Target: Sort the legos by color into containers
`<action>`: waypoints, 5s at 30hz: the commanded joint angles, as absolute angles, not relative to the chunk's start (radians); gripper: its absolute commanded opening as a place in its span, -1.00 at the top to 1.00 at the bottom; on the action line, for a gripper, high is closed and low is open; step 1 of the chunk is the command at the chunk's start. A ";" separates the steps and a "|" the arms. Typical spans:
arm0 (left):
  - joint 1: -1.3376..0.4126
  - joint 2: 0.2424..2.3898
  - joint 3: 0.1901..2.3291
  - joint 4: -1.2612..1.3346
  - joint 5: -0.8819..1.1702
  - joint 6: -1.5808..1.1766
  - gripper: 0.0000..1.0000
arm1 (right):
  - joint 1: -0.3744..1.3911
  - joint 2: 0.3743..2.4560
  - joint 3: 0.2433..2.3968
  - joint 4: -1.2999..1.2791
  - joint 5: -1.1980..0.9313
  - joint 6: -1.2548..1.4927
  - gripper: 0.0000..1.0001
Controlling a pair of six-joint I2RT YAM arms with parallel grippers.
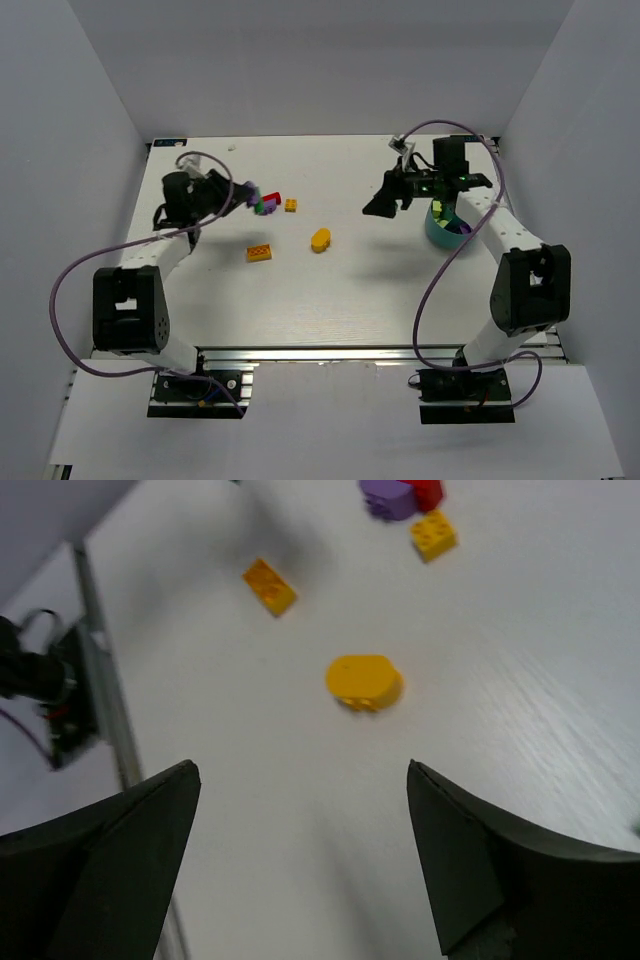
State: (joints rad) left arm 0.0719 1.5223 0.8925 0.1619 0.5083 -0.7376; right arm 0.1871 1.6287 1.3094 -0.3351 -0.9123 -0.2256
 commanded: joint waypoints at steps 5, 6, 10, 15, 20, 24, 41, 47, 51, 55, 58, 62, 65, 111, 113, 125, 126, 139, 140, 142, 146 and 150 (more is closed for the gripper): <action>-0.219 1.571 0.845 0.982 0.818 -1.182 1.00 | 0.313 1.744 1.382 0.179 -1.153 0.562 -0.79; -0.230 1.586 0.842 1.056 0.819 -1.228 1.00 | 0.327 1.771 1.393 0.283 -1.164 0.612 -0.79; -0.268 1.678 0.856 1.351 0.796 -1.420 1.00 | 0.339 1.816 1.453 0.341 -1.181 0.687 -0.79; -0.305 1.718 0.891 1.431 0.776 -1.470 1.00 | 0.344 1.807 1.434 0.403 -1.201 0.745 -0.75; -0.318 1.727 0.879 1.443 0.775 -1.470 1.00 | 0.350 1.776 1.391 0.488 -1.236 0.785 -0.72; -0.319 1.735 0.888 1.447 0.781 -1.476 1.00 | 0.367 1.763 1.359 0.480 -1.233 0.781 -0.72; -0.321 1.743 0.890 1.402 0.767 -1.433 1.00 | 0.423 1.750 1.388 0.253 -1.146 0.623 -0.31; -0.321 1.750 0.899 1.401 0.772 -1.430 1.00 | 0.423 1.743 1.379 0.259 -1.127 0.620 0.24; -0.319 1.740 0.899 1.342 0.772 -1.382 1.00 | 0.419 1.727 1.382 0.215 -1.137 0.582 0.64; -0.293 1.694 0.914 1.136 0.764 -1.252 1.00 | 0.382 1.683 1.385 0.008 -1.095 0.382 0.85; -0.262 1.674 0.910 1.053 0.747 -1.186 1.00 | 0.333 1.640 1.378 -0.176 -1.025 0.186 0.92; -0.242 1.634 0.905 0.936 0.727 -1.085 1.00 | 0.288 1.568 1.350 -0.343 -0.908 -0.039 0.97; -0.241 1.615 0.922 0.801 0.712 -0.998 1.00 | 0.284 1.501 1.322 -0.447 -0.780 -0.226 0.98; -0.255 1.500 0.782 0.707 0.719 -0.925 1.00 | -0.167 1.574 1.422 -0.574 -0.336 -0.500 0.96; -0.255 1.500 0.787 0.698 0.721 -0.920 1.00 | -0.173 1.574 1.417 -0.571 -0.336 -0.502 0.96; -0.261 1.508 0.779 0.692 0.713 -0.913 1.00 | -0.232 1.597 1.450 -0.765 -0.348 -0.678 1.00; -0.261 1.509 0.781 0.692 0.715 -0.914 1.00 | -0.232 1.600 1.451 -0.779 -0.342 -0.692 1.00; -0.264 1.522 0.825 0.617 0.726 -0.865 1.00 | -0.247 1.621 1.453 -0.891 -0.285 -0.775 1.00; -0.264 1.520 0.828 0.609 0.723 -0.861 1.00 | -0.248 1.621 1.453 -0.893 -0.284 -0.778 1.00; -0.264 1.520 0.834 0.597 0.721 -0.851 1.00 | -0.250 1.621 1.453 -0.900 -0.273 -0.791 1.00; -0.265 1.520 0.824 0.610 0.716 -0.857 1.00 | -0.258 1.621 1.457 -0.908 -0.253 -0.805 1.00; -0.268 1.522 0.821 0.620 0.715 -0.862 1.00 | -0.264 1.628 1.465 -0.917 -0.249 -0.810 1.00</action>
State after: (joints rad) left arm -0.2596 1.5284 0.8005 0.6079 0.7151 -0.8753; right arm -0.2550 1.6226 1.4250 -0.8932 -0.2584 -0.7906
